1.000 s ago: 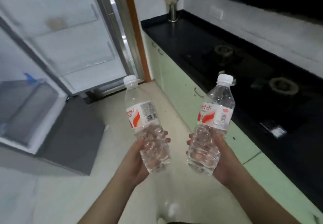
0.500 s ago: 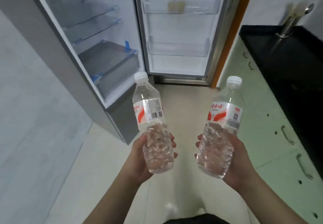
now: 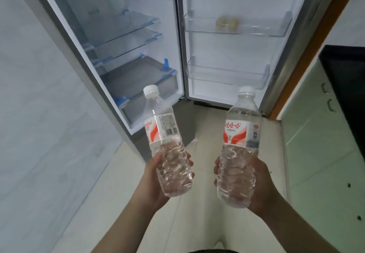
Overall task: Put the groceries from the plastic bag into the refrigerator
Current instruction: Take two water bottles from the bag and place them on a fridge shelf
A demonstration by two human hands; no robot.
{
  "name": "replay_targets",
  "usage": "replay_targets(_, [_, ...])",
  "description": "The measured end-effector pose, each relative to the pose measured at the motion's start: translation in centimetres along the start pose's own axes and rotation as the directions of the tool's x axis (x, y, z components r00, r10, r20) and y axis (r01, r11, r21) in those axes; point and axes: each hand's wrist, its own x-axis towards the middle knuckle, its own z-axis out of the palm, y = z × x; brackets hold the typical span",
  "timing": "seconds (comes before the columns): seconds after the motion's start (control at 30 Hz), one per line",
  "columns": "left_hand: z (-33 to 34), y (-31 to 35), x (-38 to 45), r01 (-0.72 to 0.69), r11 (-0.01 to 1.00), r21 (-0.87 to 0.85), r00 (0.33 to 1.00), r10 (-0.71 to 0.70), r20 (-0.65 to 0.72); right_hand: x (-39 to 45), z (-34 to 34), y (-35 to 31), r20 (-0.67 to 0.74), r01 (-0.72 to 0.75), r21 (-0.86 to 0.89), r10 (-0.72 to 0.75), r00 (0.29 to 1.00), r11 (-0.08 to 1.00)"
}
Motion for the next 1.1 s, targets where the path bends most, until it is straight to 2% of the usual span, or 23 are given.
replay_targets(0.03, [0.3, 0.4, 0.6, 0.011, 1.0, -0.026, 1.0, -0.012, -0.013, 0.1, 0.1, -0.5, 0.009, 0.065, 0.012, -0.065, 0.998, 0.998])
replay_targets(0.07, [0.6, 0.9, 1.3, 0.023, 0.998, -0.052, 0.999, -0.024, -0.024, 0.5, 0.1, -1.6, -0.064, 0.143, 0.022, -0.142, 0.988, 0.989])
replay_targets(0.1, [0.7, 1.2, 1.9, 0.009, 0.997, -0.08, 1.0, -0.011, -0.027, 1.4, 0.2, -2.5, -0.031, 0.185, 0.104, -0.182, 0.983, 0.977])
replay_targets(0.13, [0.3, 1.3, 2.4, -0.017, 0.996, -0.087, 0.999, 0.014, -0.039, 2.2, 0.3, -3.1, -0.093, 0.197, 0.124, -0.186, 0.978, 0.973])
replay_targets(0.2, [-0.1, 2.0, 3.5, -0.058, 0.997, -0.047, 0.996, 0.055, -0.068, 3.0, 1.5, -4.5, -0.241, 0.26, -0.044, -0.263, 0.934, 0.965])
replay_targets(0.23, [-0.2, 2.3, 3.9, -0.066, 0.997, -0.032, 0.995, 0.064, -0.072, 3.8, 1.5, -5.1, -0.263, 0.247, -0.055, -0.253, 0.931, 0.967])
replay_targets(0.33, [-1.3, 3.7, 5.3, -0.098, 0.995, -0.03, 0.993, 0.096, -0.065, 6.9, 0.2, -6.2, -0.108, 0.127, 0.067, -0.119, 0.987, 0.99])
replay_targets(0.4, [-2.2, 4.7, 6.2, -0.126, 0.991, -0.049, 0.991, 0.123, -0.049, 9.2, -0.3, -7.1, -0.032, 0.096, 0.14, -0.092, 0.995, 0.985])
replay_targets(0.53, [-4.1, 7.2, 8.6, -0.18, 0.981, -0.068, 0.983, 0.176, -0.058, 14.0, -0.2, -9.0, 0.032, 0.071, 0.092, -0.074, 0.997, 0.993])
replay_targets(0.63, [-5.4, 9.8, 10.9, -0.211, 0.976, -0.054, 0.973, 0.205, -0.105, 18.0, 1.1, -10.5, 0.012, 0.118, -0.002, -0.118, 0.993, 0.993])
replay_targets(0.73, [-6.6, 12.6, 13.1, -0.212, 0.974, -0.076, 0.971, 0.201, -0.13, 22.0, 1.8, -12.0, 0.008, 0.141, -0.017, -0.141, 0.99, 0.99])
replay_targets(0.83, [-7.8, 15.2, 15.2, -0.233, 0.969, -0.082, 0.97, 0.225, -0.095, 25.4, 1.7, -13.4, -0.008, 0.143, -0.061, -0.143, 0.99, 0.988])
replay_targets(0.97, [-9.0, 18.6, 17.5, -0.263, 0.96, -0.095, 0.965, 0.261, -0.038, 29.1, 2.2, -15.6, 0.043, 0.167, -0.103, -0.164, 0.986, 0.981])
replay_targets(1.1, [-9.4, 21.9, 19.7, -0.285, 0.952, -0.109, 0.955, 0.292, 0.053, 32.3, 2.9, -18.7, -0.044, 0.183, -0.199, -0.196, 0.98, 0.963])
